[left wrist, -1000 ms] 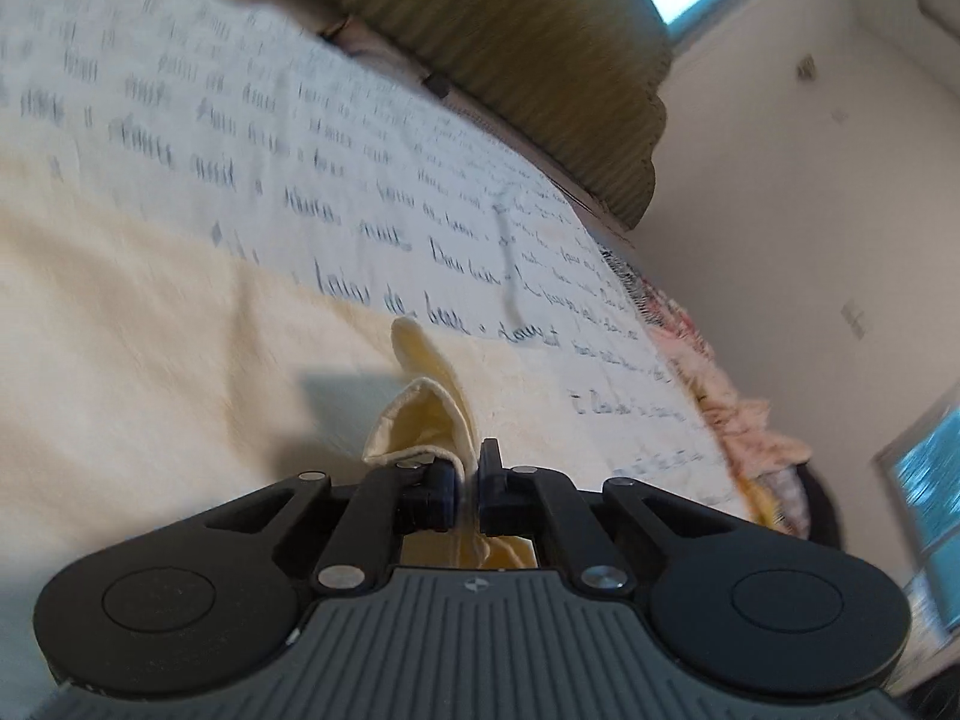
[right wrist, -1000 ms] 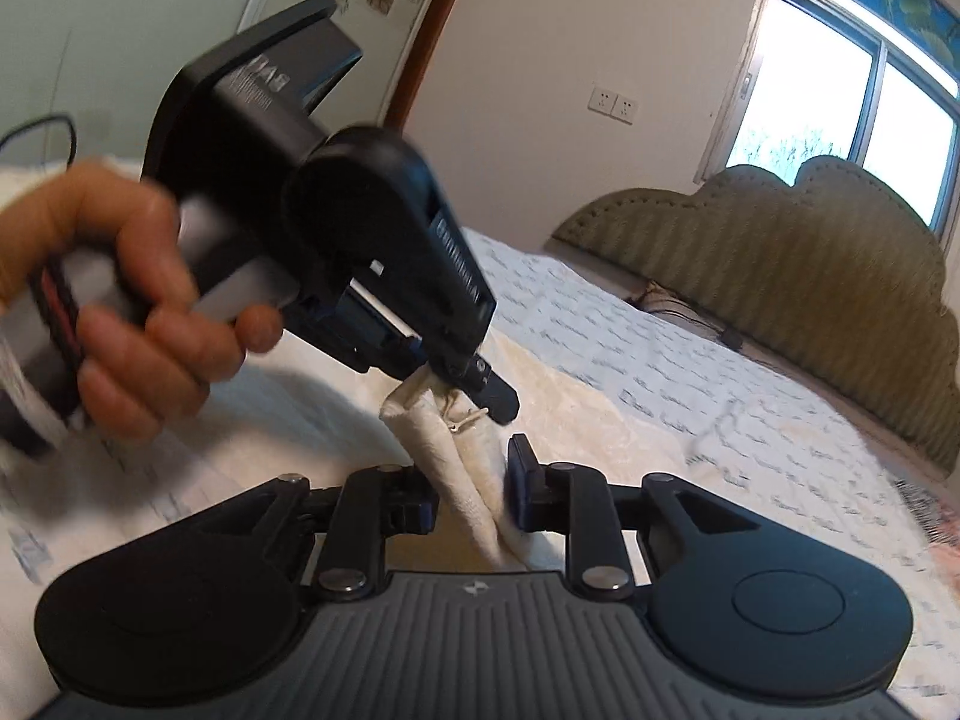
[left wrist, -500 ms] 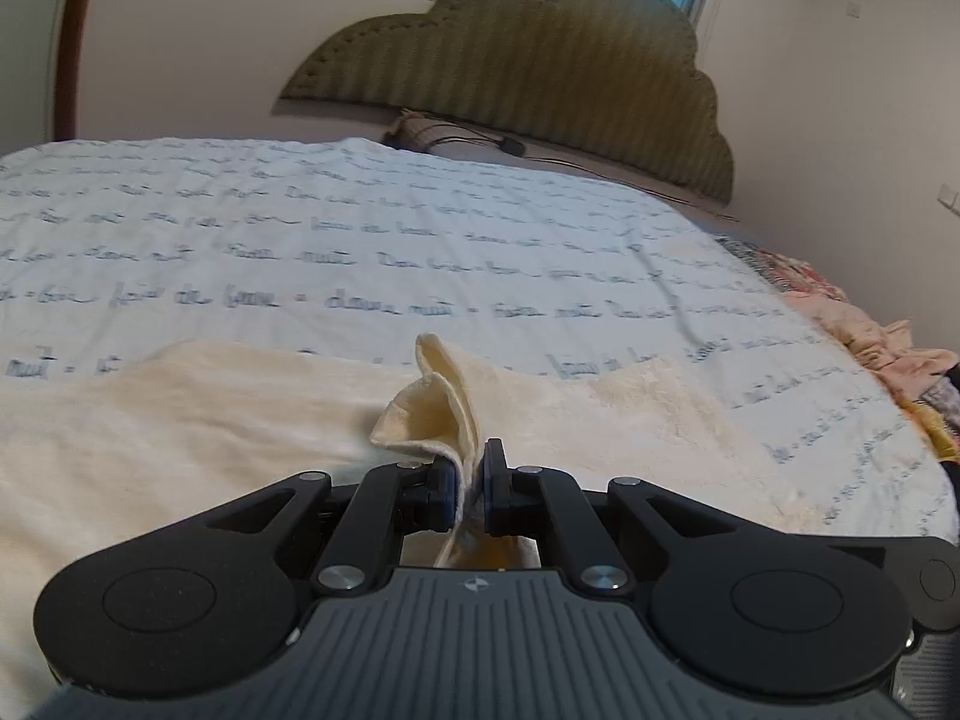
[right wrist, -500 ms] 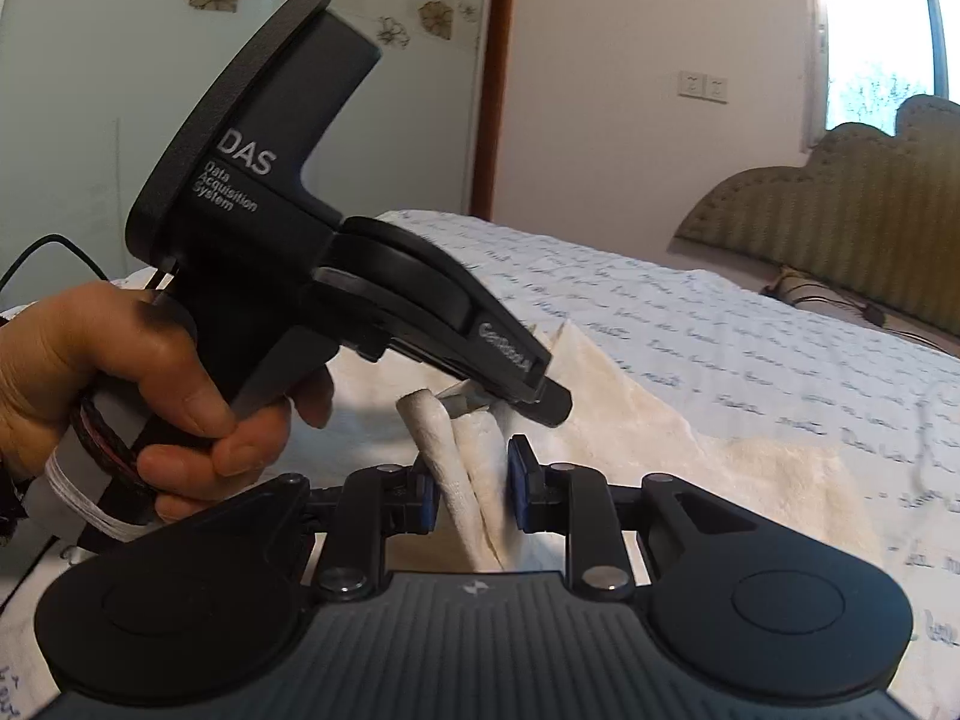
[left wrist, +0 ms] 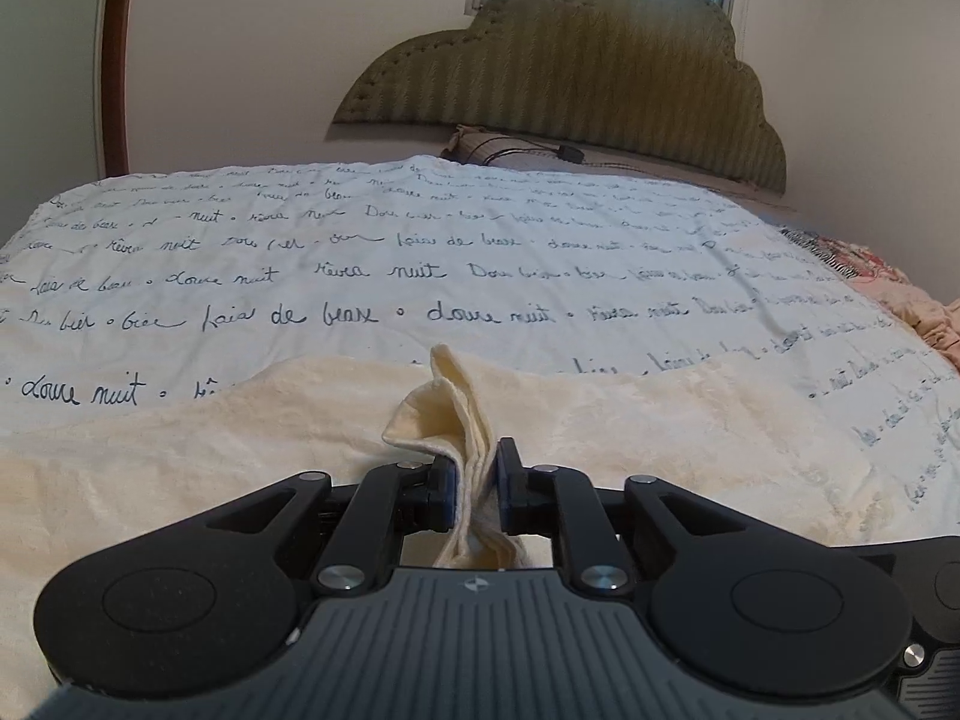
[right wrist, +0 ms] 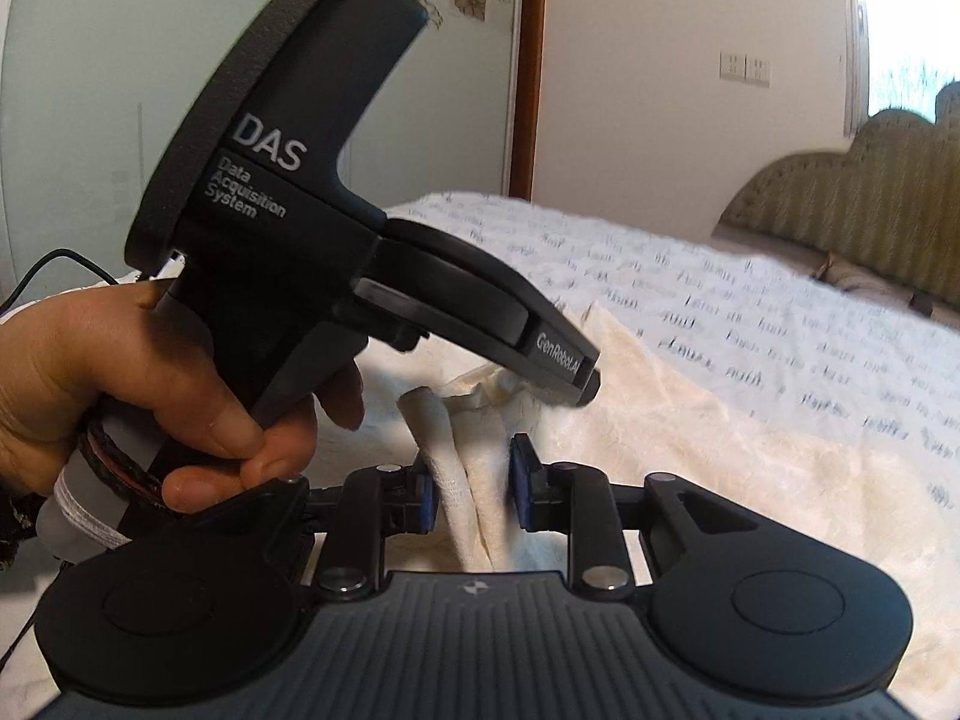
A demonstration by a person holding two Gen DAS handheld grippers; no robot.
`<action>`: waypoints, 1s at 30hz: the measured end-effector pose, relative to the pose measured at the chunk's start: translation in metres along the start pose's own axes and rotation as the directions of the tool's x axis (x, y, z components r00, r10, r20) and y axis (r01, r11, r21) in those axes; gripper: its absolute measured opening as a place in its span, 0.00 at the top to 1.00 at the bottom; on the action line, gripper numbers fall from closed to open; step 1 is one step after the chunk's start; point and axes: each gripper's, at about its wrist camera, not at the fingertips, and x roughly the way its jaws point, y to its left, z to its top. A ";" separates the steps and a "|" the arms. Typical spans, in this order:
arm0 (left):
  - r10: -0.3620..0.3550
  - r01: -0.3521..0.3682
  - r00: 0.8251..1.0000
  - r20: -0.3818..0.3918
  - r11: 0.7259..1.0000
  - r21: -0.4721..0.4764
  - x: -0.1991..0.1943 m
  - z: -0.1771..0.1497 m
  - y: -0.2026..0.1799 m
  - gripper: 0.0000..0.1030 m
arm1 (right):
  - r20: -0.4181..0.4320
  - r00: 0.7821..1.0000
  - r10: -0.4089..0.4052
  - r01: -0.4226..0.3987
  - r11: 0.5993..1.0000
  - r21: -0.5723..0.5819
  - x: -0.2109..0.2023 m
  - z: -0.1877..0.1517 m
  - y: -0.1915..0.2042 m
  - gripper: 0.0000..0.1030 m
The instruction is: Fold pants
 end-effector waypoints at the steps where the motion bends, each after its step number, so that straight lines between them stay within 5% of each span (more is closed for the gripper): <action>1: 0.005 -0.005 1.000 -0.004 1.000 0.002 0.001 -0.001 0.000 0.79 | -0.012 1.000 0.000 0.000 1.000 0.006 0.005 0.002 -0.005 0.75; 3: 0.016 -0.016 1.000 -0.006 1.000 0.008 0.003 -0.004 0.000 0.78 | -0.015 1.000 0.008 -0.008 1.000 0.009 0.004 0.002 -0.009 0.70; 7: 0.027 -0.027 1.000 -0.009 1.000 0.012 0.003 -0.007 0.000 0.75 | 0.046 0.999 0.007 -0.005 0.999 -0.034 -0.040 -0.008 -0.009 0.44; 12: 0.019 -0.022 0.999 -0.043 0.998 -0.065 0.002 -0.006 0.011 0.56 | 0.100 0.979 -0.178 0.188 0.976 -0.109 -0.095 -0.026 -0.031 0.29; 17: -0.001 -0.013 0.998 -0.065 0.975 -0.220 -0.005 -0.008 0.036 0.47 | 0.066 0.958 -0.278 0.282 0.957 -0.070 -0.106 -0.038 -0.060 0.29; 20: 0.047 -0.060 0.998 -0.052 0.954 -0.293 -0.018 -0.010 0.047 0.43 | 0.087 0.969 -0.230 0.236 0.969 -0.071 -0.096 -0.033 -0.053 0.30; 22: 0.063 -0.076 0.997 -0.051 0.944 -0.320 -0.028 -0.011 0.053 0.43 | 0.111 0.973 -0.203 0.220 0.962 -0.165 -0.079 -0.024 -0.032 0.40; 26: -0.018 -0.004 0.998 -0.052 0.922 -0.388 -0.045 -0.014 0.059 0.43 | 0.103 0.989 -0.107 0.134 0.939 -0.317 -0.046 -0.019 0.007 0.56; 30: -0.090 0.054 0.994 -0.056 0.884 -0.465 -0.052 -0.019 0.065 0.43 | 0.046 0.994 -0.102 0.112 0.909 -0.402 -0.018 -0.022 0.025 0.60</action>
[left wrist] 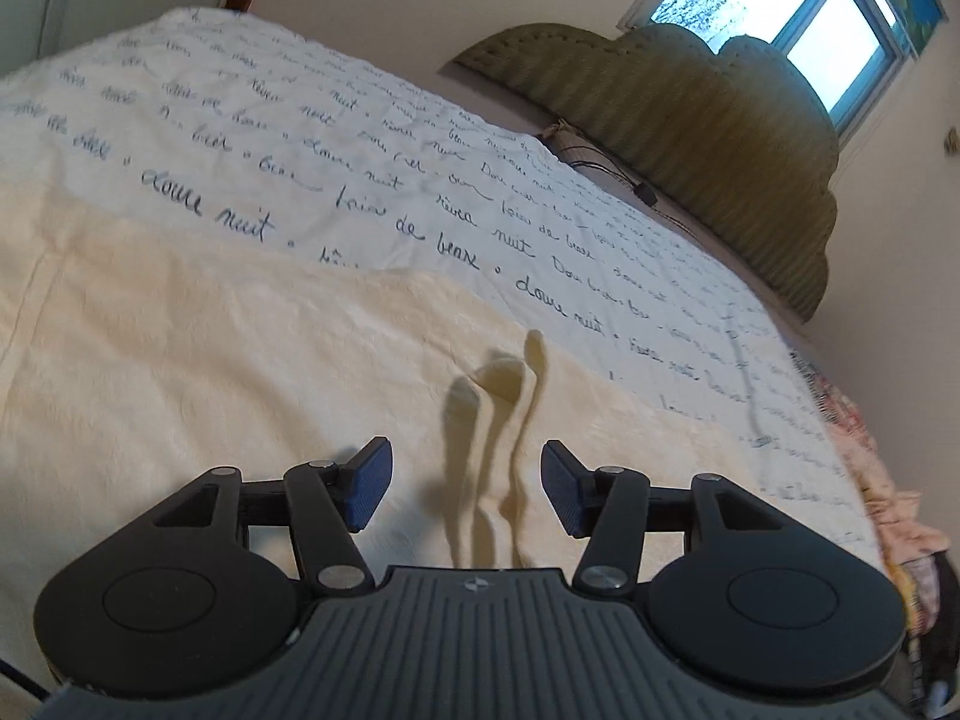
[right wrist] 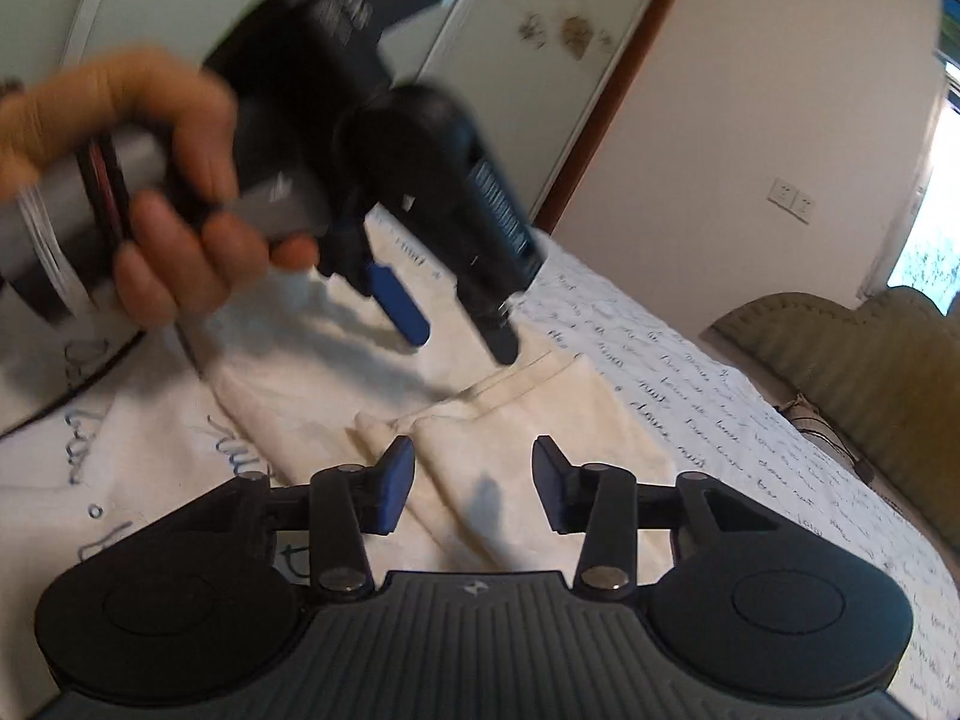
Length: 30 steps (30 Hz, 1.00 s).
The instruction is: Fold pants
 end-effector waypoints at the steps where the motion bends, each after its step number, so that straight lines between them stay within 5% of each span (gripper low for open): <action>1: -0.017 0.017 1.000 -0.011 1.000 -0.013 0.000 0.000 0.002 0.43 | -0.012 1.000 -0.009 0.009 1.000 -0.010 0.006 0.000 0.001 0.61; 4: -0.076 0.074 0.996 -0.056 0.996 -0.050 0.003 -0.003 0.002 0.41 | -0.031 0.998 -0.063 0.062 0.998 -0.015 0.017 -0.003 0.000 0.61; 7: -0.123 0.118 0.989 -0.084 0.991 -0.058 0.007 -0.007 -0.004 0.35 | -0.038 0.990 -0.139 0.138 0.990 -0.028 0.025 -0.003 0.000 0.74; 10: -0.143 0.136 0.984 -0.102 0.988 -0.070 0.015 -0.010 -0.009 0.33 | -0.032 0.994 -0.105 0.104 0.994 -0.029 0.027 -0.003 0.000 0.91; 14: -0.165 0.146 0.976 -0.142 0.980 -0.137 0.027 -0.009 -0.005 0.33 | 0.006 0.997 -0.082 0.082 0.997 -0.001 0.016 -0.003 -0.002 0.93; 22: -0.317 0.267 0.936 -0.156 0.923 -0.276 0.025 -0.009 0.001 0.28 | 0.122 0.992 -0.026 -0.010 0.957 0.290 -0.019 -0.001 -0.049 0.93; 24: -0.317 0.270 0.938 -0.140 0.922 -0.277 0.017 -0.008 0.000 0.28 | 0.137 0.990 -0.020 -0.021 0.955 0.296 -0.023 0.000 -0.052 0.93; 27: -0.252 0.228 0.965 -0.075 0.944 -0.237 0.001 -0.005 0.001 0.28 | 0.139 0.990 0.005 -0.044 0.961 0.275 -0.023 0.000 -0.047 0.93; 30: -0.321 0.279 0.940 -0.118 0.918 -0.281 0.011 -0.003 0.005 0.27 | 0.136 0.990 0.028 -0.068 0.953 0.296 -0.020 -0.002 -0.045 0.93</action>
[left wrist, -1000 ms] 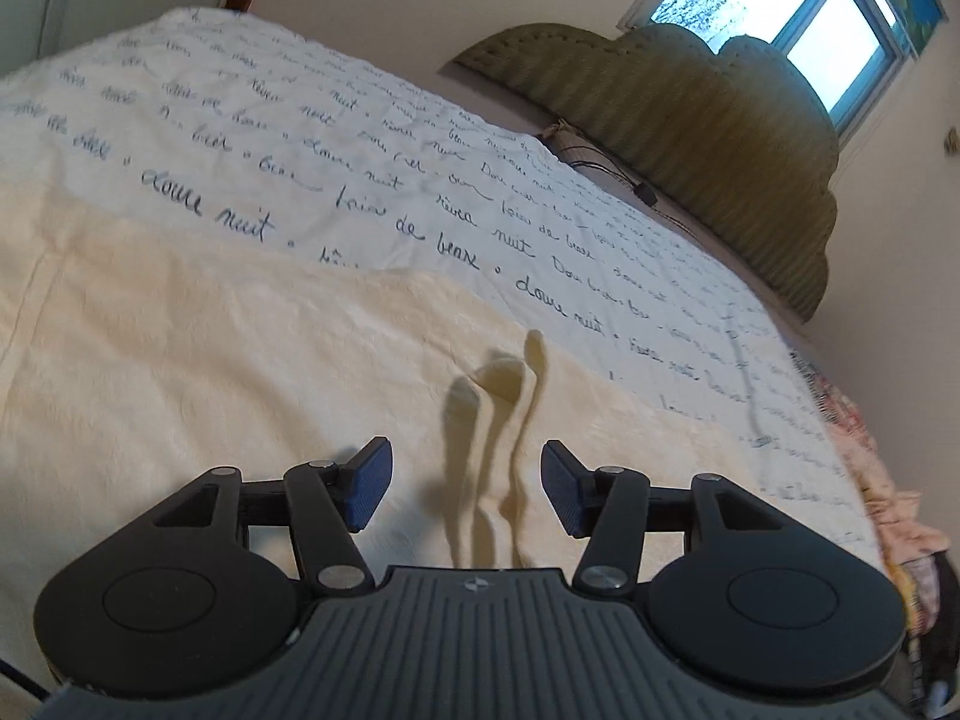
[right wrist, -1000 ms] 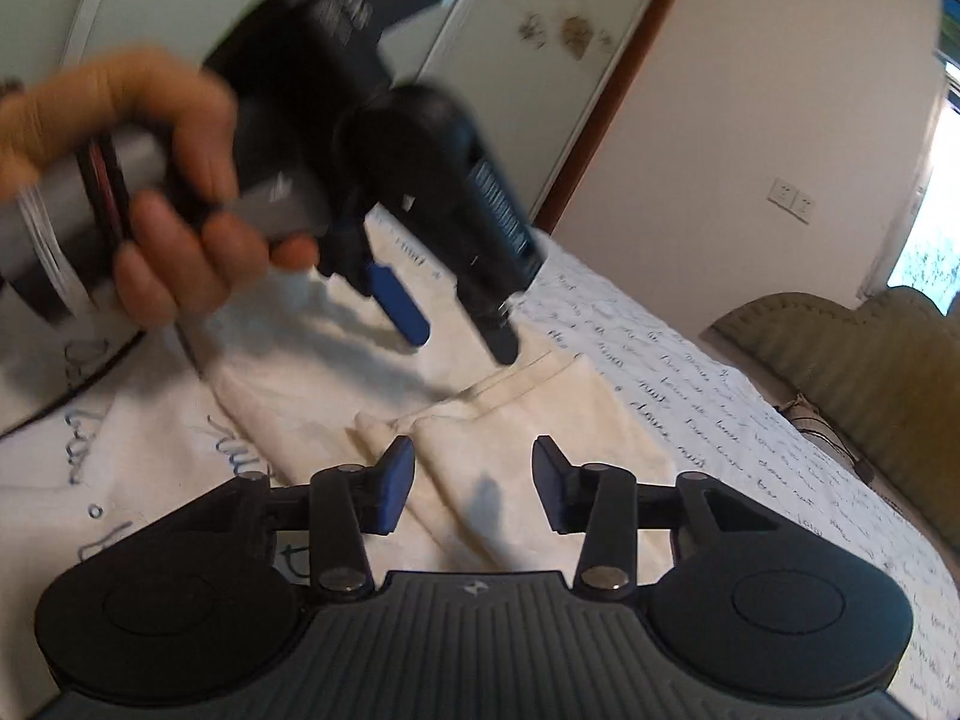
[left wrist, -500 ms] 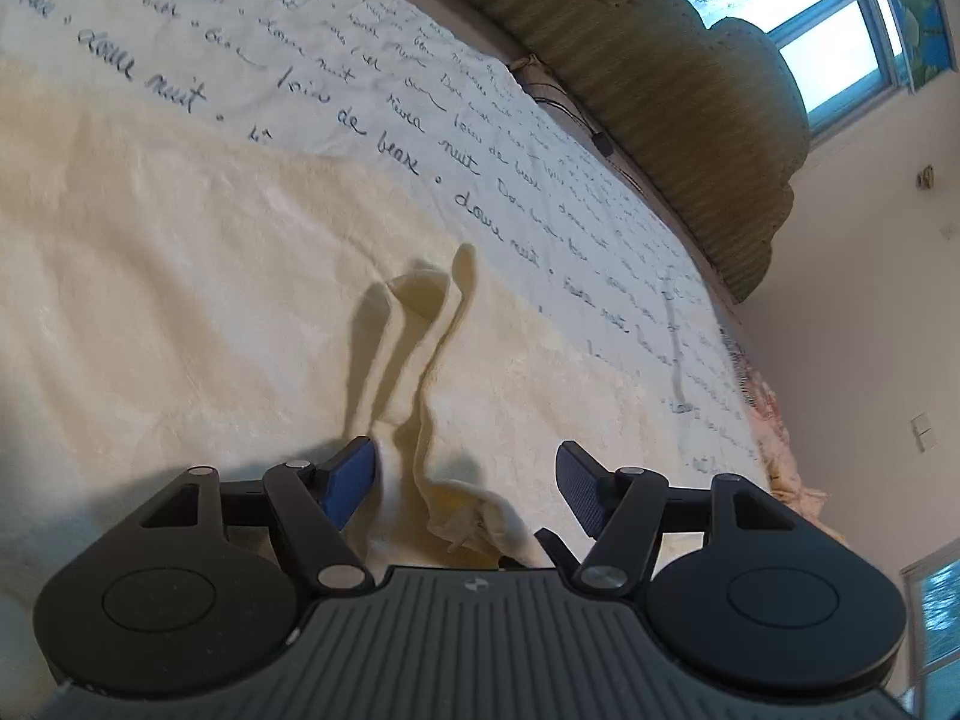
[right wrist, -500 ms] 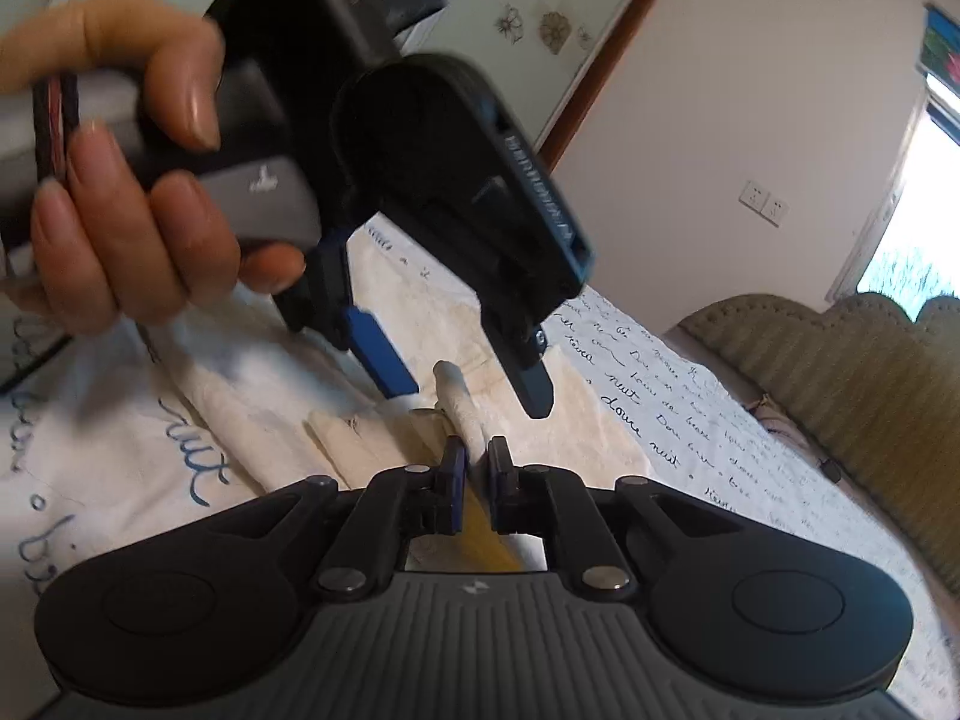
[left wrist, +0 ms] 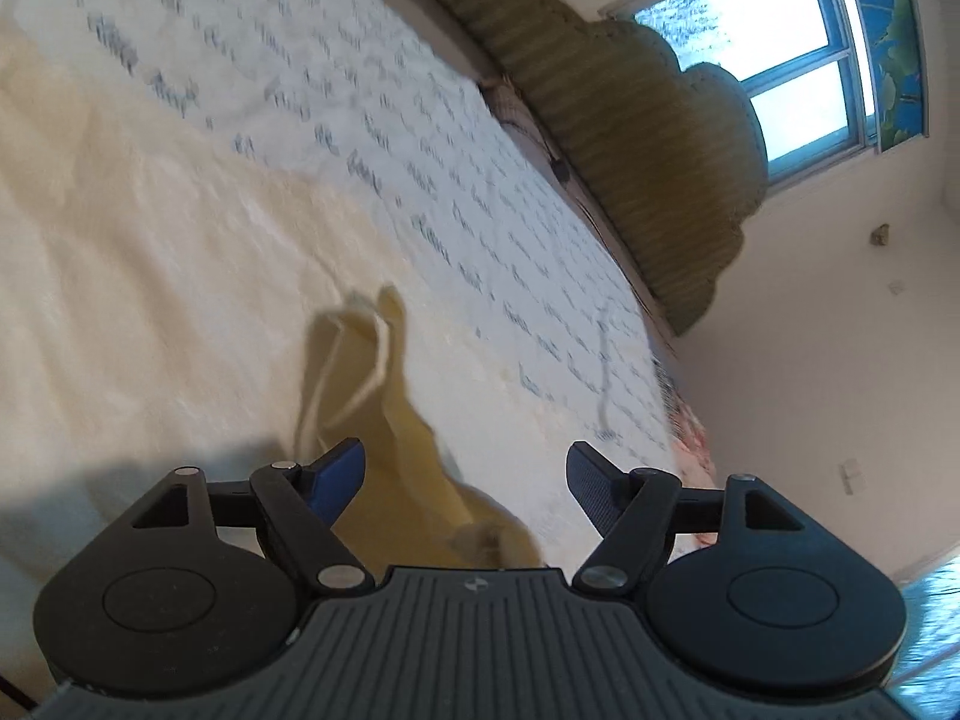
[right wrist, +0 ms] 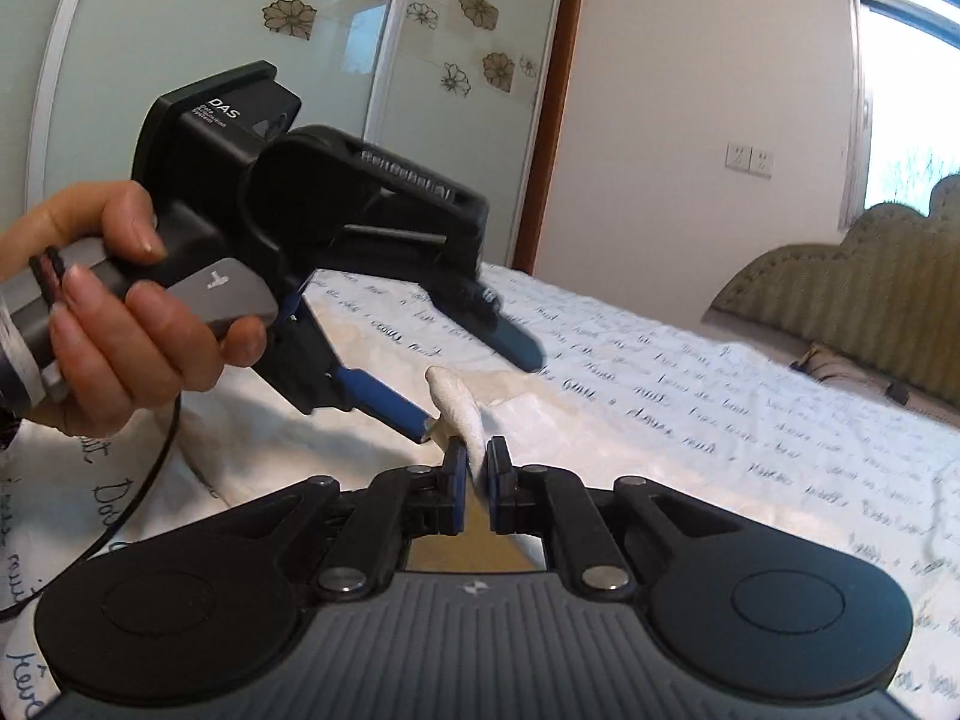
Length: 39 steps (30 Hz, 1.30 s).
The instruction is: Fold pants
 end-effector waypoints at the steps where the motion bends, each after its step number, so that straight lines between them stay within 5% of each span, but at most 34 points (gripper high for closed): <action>1: -0.022 0.021 0.999 -0.029 0.999 -0.025 0.006 0.000 0.003 0.27 | 0.002 1.000 0.000 0.000 1.000 0.010 -0.001 0.000 0.000 0.93; 6: -0.013 0.012 1.000 -0.006 0.995 -0.104 0.033 0.006 0.016 0.30 | 0.019 0.999 0.034 -0.035 0.997 0.069 -0.006 0.005 -0.007 0.93; 8: 0.010 -0.006 1.000 0.024 0.989 -0.151 0.039 0.013 0.025 0.49 | 0.015 0.999 0.041 -0.042 0.997 0.060 -0.007 0.005 -0.005 0.93; 10: 0.049 -0.042 0.998 0.044 0.990 -0.135 0.040 0.015 0.028 0.84 | -0.007 0.999 0.052 -0.051 0.997 0.056 -0.003 0.003 -0.002 0.93; 13: 0.096 -0.090 0.991 0.095 0.994 -0.061 0.030 0.011 0.023 0.96 | -0.043 0.995 0.087 -0.084 0.995 0.057 0.004 -0.002 0.004 0.93; 16: 0.171 -0.181 0.972 0.161 0.982 0.054 0.019 0.002 0.010 0.96 | -0.078 0.989 0.123 -0.119 0.992 0.049 0.012 -0.006 0.010 0.93; 19: 0.228 -0.244 0.963 0.144 0.964 0.105 0.025 -0.001 0.007 0.96 | -0.146 0.983 0.115 -0.110 0.993 0.044 0.024 -0.012 0.015 0.93; 24: 0.247 -0.269 0.958 0.143 0.949 0.163 0.028 -0.005 0.008 0.94 | -0.133 0.982 0.130 -0.124 0.991 0.054 0.003 -0.002 -0.006 0.92; 28: 0.255 -0.280 0.955 0.153 0.943 0.177 0.029 -0.008 0.011 0.91 | -0.091 0.996 -0.020 0.035 0.986 0.162 -0.017 0.002 -0.052 0.92; 30: 0.257 -0.284 0.954 0.156 0.941 0.184 0.029 -0.009 0.010 0.90 | -0.209 0.970 -0.126 0.163 0.972 0.170 -0.009 -0.012 -0.074 0.92; 32: 0.256 -0.283 0.955 0.153 0.939 0.195 0.030 -0.009 0.010 0.87 | -0.333 0.922 -0.196 0.255 0.956 0.144 -0.003 -0.034 -0.091 0.92; 33: 0.255 -0.282 0.955 0.150 0.939 0.196 0.031 -0.008 0.010 0.86 | -0.359 0.913 -0.195 0.262 0.954 0.148 -0.006 -0.042 -0.096 0.92; 36: 0.266 -0.293 0.952 0.151 0.934 0.205 0.032 -0.008 0.009 0.86 | -0.333 0.928 -0.167 0.248 0.943 0.220 -0.021 -0.038 -0.109 0.91; 39: 0.288 -0.320 0.944 0.164 0.919 0.229 0.033 -0.010 0.001 0.82 | -0.270 0.936 -0.225 0.275 0.947 0.165 -0.016 -0.012 -0.116 0.91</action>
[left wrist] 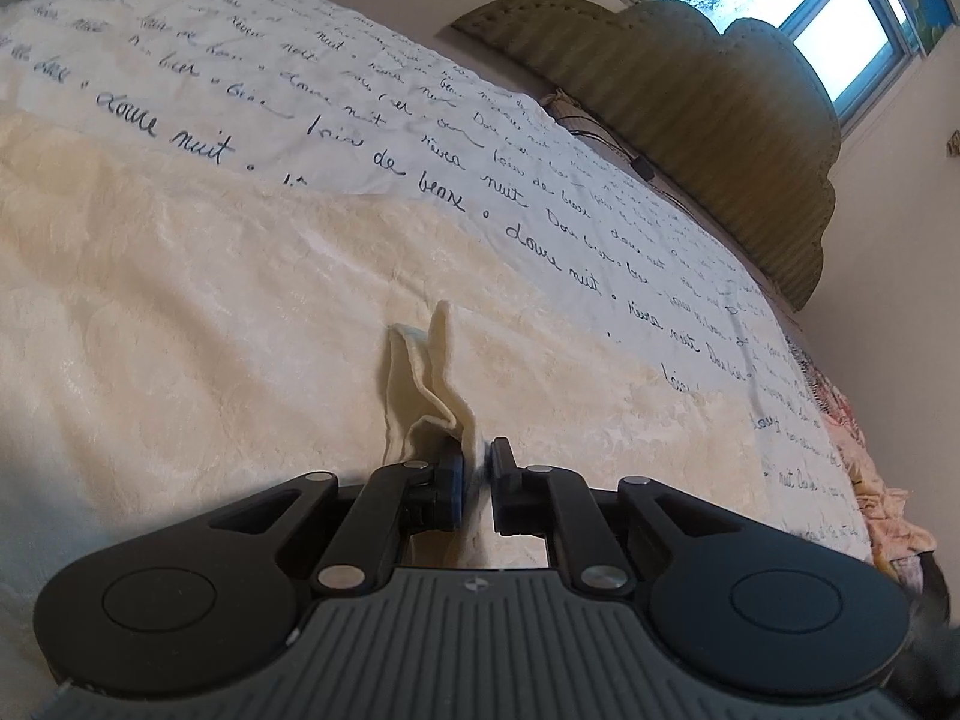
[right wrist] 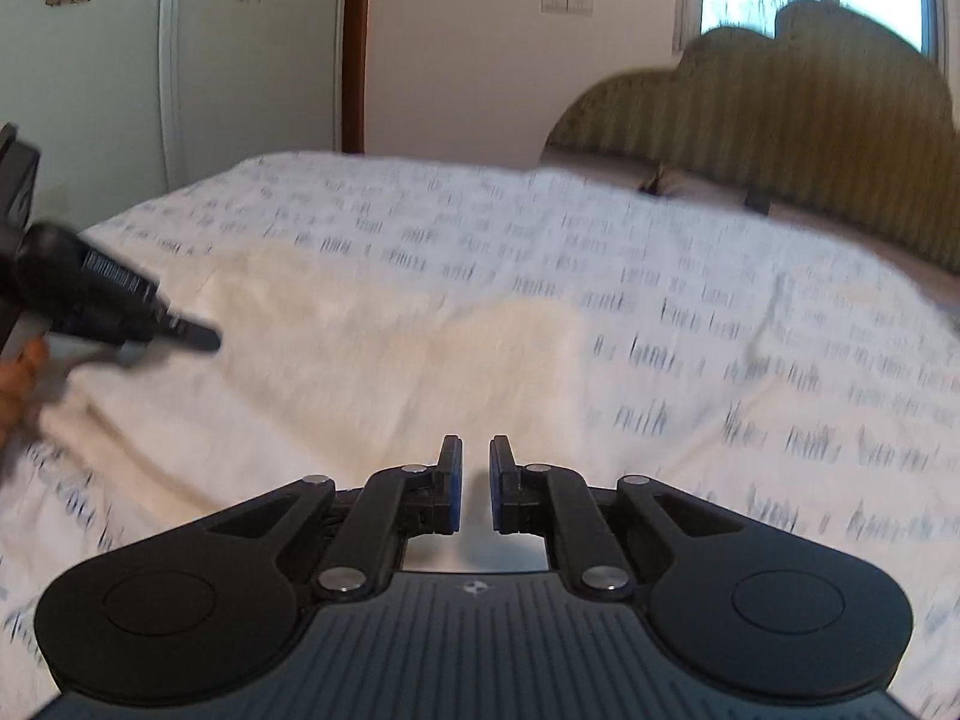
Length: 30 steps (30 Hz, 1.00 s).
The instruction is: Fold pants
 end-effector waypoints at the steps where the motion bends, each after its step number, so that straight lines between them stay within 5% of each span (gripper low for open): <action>1: 0.009 -0.009 1.000 0.004 1.000 0.012 0.000 -0.001 -0.003 0.80 | 0.025 1.000 -0.003 0.004 1.000 -0.031 0.004 0.010 0.000 0.91; 5: 0.023 -0.023 1.000 0.005 0.999 0.026 -0.001 -0.002 -0.005 0.79 | -0.002 0.999 0.038 -0.038 0.997 -0.073 0.054 0.041 -0.005 0.91; 9: 0.020 -0.020 1.000 -0.001 0.999 0.031 -0.001 -0.001 -0.002 0.80 | -0.163 0.986 -0.024 0.010 0.997 -0.082 0.114 0.033 -0.017 0.92; 13: 0.006 -0.006 1.000 -0.007 1.000 0.021 -0.001 0.000 0.001 0.80 | -0.110 0.993 -0.041 0.042 0.999 0.008 0.089 0.025 -0.023 0.91; 16: 0.008 -0.009 1.000 0.017 1.000 0.029 -0.013 0.005 0.000 0.77 | -0.064 0.997 0.040 -0.037 0.998 0.042 0.057 0.018 -0.013 0.88; 18: 0.044 -0.048 0.997 0.060 0.998 0.052 -0.023 0.007 -0.003 0.77 | -0.088 0.994 0.070 -0.064 0.996 0.068 0.052 0.009 -0.009 0.74; 20: 0.047 -0.053 0.995 0.082 0.996 0.068 -0.032 0.010 -0.006 0.77 | -0.107 0.993 0.042 -0.034 0.996 0.081 0.058 0.000 -0.007 0.43; 26: 0.024 -0.036 0.994 0.110 0.994 0.101 -0.044 0.006 -0.021 0.75 | -0.069 0.997 0.044 -0.030 0.981 0.190 0.060 -0.009 -0.010 0.12; 30: -0.045 0.035 0.996 0.071 0.991 0.132 -0.038 0.002 -0.035 0.53 | -0.101 0.994 -0.045 0.059 0.987 0.148 0.063 -0.009 0.003 0.00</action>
